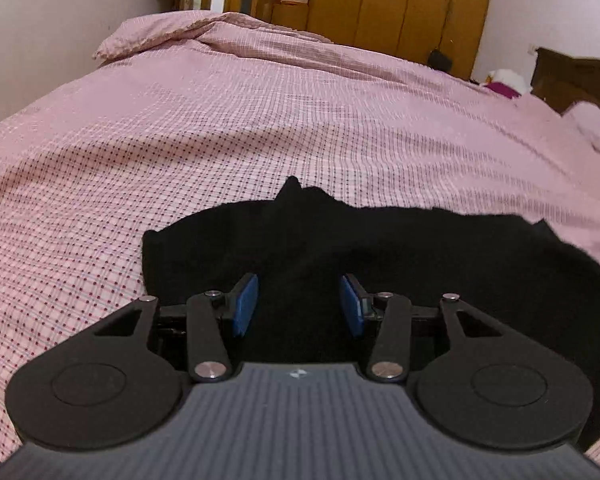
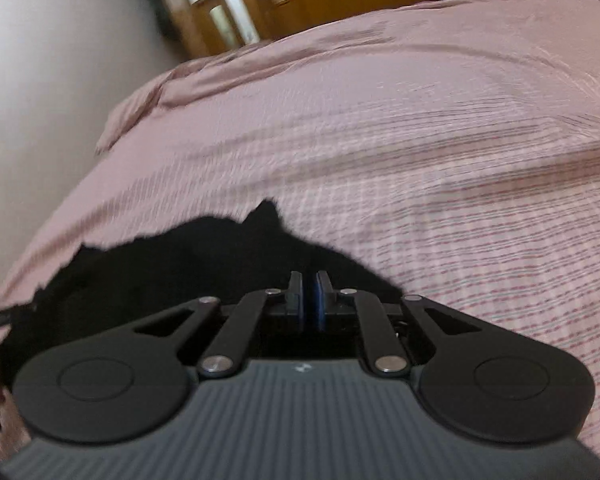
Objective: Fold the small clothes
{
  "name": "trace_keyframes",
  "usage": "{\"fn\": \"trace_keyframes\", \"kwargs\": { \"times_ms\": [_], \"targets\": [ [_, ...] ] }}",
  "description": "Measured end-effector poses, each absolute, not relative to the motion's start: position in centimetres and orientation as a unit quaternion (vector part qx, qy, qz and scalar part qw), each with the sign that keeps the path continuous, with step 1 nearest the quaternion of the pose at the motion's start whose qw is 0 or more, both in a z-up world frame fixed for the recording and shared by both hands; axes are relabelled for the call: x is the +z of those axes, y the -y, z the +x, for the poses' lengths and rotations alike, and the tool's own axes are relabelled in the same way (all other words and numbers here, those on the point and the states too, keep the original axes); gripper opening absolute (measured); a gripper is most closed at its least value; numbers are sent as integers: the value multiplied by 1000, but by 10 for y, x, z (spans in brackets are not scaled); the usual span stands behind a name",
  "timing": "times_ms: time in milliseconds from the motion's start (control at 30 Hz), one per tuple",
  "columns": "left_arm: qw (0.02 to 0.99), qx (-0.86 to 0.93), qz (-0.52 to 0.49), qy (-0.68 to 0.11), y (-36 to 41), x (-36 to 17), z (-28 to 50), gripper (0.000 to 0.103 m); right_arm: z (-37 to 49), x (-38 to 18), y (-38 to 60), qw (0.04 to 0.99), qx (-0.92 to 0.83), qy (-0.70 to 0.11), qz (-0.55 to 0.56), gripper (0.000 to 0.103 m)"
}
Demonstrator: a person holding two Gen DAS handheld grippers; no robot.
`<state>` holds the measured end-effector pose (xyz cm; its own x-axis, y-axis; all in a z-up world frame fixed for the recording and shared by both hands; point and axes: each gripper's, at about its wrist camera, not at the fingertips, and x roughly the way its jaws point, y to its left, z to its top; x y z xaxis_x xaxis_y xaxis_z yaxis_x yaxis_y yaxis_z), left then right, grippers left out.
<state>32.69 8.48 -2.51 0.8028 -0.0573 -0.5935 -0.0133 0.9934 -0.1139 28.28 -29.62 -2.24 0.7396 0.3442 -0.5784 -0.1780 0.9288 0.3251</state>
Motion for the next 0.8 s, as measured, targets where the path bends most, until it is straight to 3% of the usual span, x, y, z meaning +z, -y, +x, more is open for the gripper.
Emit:
{"fn": "trace_keyframes", "kwargs": {
  "times_ms": [133, 200, 333, 367, 433, 533, 567, 600, 733, 800],
  "targets": [
    [948, -18, -43, -314, -87, -25, 326, 51, 285, -30, 283, 923, 148, -334, 118, 12],
    [948, -20, -49, -313, -90, -25, 326, 51, 287, -32, 282, 923, 146, -335, 123, 18],
    [950, -29, -52, -308, -95, -27, 322, 51, 290, -34, 293, 911, 163, -329, 186, 41],
    [950, -31, -51, -307, -96, -28, 321, 51, 290, -35, 296, 908, 165, -329, 198, 51],
    [951, -32, -47, -305, -95, -28, 319, 51, 291, -38, 297, 907, 172, -327, 201, 53],
    [952, -32, -43, -303, -94, -29, 317, 51, 290, -39, 289, 915, 171, -328, 164, 46],
    [952, -32, -41, -302, -94, -29, 316, 51, 289, -39, 287, 916, 172, -327, 156, 20],
    [952, -32, -41, -302, -94, -29, 316, 51, 289, -37, 285, 916, 175, -328, 152, 7],
    [952, -34, -35, -301, -95, -30, 315, 51, 273, -19, 277, 955, 128, -254, 89, 7],
    [952, -33, -33, -302, -94, -30, 316, 51, 283, -23, 277, 957, 91, -271, 57, 7]
  ]
}}
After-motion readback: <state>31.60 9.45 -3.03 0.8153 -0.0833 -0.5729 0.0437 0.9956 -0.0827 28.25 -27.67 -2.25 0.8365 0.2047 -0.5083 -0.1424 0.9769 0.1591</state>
